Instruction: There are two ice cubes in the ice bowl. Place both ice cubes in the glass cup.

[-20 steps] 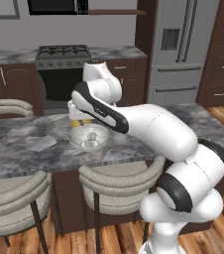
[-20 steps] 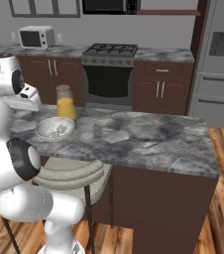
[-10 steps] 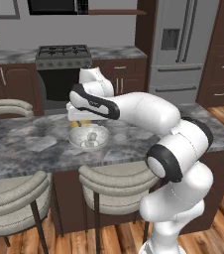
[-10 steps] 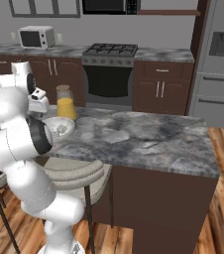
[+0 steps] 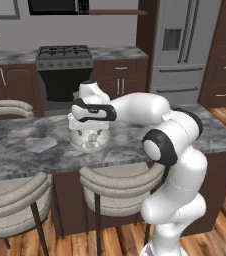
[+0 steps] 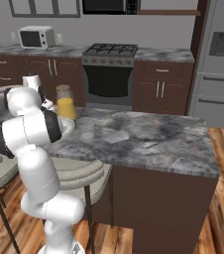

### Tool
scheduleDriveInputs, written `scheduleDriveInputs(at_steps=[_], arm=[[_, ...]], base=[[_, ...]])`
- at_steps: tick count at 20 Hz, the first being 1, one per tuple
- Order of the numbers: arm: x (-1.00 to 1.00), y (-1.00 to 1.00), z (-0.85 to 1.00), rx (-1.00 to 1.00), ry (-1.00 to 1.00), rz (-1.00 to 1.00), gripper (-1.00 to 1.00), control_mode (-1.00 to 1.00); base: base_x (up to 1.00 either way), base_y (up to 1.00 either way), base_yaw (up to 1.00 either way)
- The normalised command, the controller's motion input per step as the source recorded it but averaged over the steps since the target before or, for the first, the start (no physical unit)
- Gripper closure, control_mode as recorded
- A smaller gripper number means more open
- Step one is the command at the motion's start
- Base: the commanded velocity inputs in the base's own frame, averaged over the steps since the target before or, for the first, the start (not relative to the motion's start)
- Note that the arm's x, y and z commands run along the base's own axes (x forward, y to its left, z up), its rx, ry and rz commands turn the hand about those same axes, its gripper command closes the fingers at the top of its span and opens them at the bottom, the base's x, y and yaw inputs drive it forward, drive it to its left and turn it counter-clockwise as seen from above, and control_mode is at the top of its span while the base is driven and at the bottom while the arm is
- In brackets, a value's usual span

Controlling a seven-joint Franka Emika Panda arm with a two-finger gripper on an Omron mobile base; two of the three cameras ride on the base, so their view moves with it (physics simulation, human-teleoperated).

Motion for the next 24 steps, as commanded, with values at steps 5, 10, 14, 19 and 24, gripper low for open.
scheduleDriveInputs(at_steps=[5, 10, 14, 19, 24], arm=[[0.57, 0.00, -0.43, 0.00, 0.00, -0.07, -1.00, -1.00], [0.37, 0.00, -0.30, 0.00, 0.00, -0.05, -1.00, -1.00], [0.00, 0.00, -0.29, 0.00, 0.01, -0.02, -1.00, -1.00], [0.12, -0.02, -0.29, 0.00, 0.00, -0.01, -1.00, -1.00], [0.25, -0.14, -0.31, 0.00, 0.00, 0.00, -1.00, -1.00]], base=[[0.00, 0.00, 0.00], [0.00, 0.00, 0.00], [0.00, 0.00, 0.00], [0.00, 0.00, 0.00], [0.00, 0.00, 0.00]])
